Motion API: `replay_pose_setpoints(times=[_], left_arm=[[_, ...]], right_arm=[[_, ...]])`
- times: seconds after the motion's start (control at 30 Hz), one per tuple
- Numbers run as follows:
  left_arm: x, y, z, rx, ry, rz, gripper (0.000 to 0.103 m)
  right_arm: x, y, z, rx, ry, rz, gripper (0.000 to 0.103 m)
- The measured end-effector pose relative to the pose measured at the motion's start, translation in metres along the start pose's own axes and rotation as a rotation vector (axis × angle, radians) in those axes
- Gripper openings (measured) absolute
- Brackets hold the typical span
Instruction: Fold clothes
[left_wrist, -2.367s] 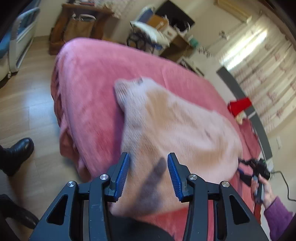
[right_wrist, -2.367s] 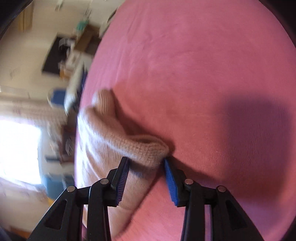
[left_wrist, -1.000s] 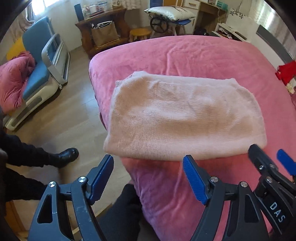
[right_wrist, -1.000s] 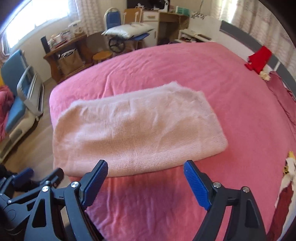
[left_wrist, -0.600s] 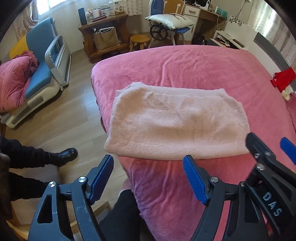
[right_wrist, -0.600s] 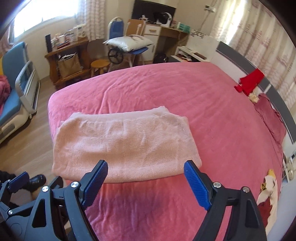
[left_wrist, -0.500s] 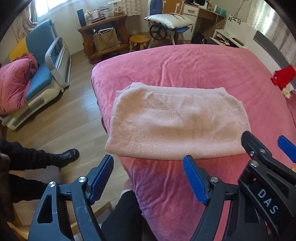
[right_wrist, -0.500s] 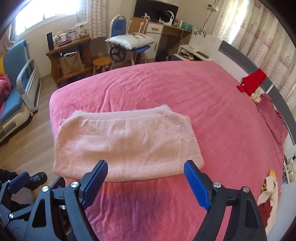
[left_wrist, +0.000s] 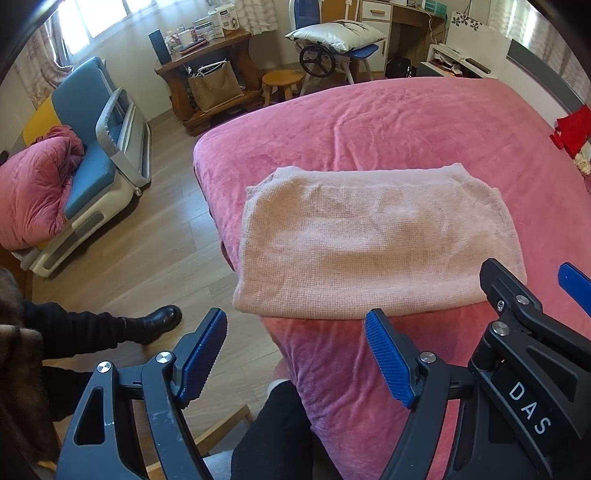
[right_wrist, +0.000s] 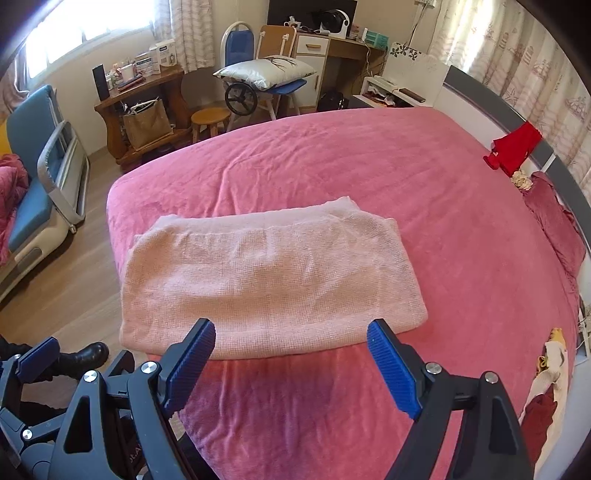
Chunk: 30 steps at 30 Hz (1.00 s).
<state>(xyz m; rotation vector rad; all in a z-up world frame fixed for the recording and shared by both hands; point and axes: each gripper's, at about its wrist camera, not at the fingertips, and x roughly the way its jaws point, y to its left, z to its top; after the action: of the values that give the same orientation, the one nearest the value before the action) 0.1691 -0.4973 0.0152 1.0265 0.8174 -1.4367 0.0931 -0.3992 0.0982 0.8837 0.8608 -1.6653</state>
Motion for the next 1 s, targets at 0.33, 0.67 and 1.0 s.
replay_pose_setpoints(times=[0.33,0.67,1.0], left_arm=[[0.004,0.002,-0.006,-0.019,0.048,-0.041,0.079],[-0.003,-0.009,-0.004,0.030,0.022,-0.005,0.079],[0.000,-0.003,-0.005,-0.011,0.062,-0.023,0.080]], right_arm=[[0.000,0.003,-0.005,-0.015,0.018,0.005,0.086],[-0.001,-0.001,-0.006,0.004,0.023,0.013,0.086],[-0.005,0.002,-0.003,-0.005,0.009,0.011,0.086]])
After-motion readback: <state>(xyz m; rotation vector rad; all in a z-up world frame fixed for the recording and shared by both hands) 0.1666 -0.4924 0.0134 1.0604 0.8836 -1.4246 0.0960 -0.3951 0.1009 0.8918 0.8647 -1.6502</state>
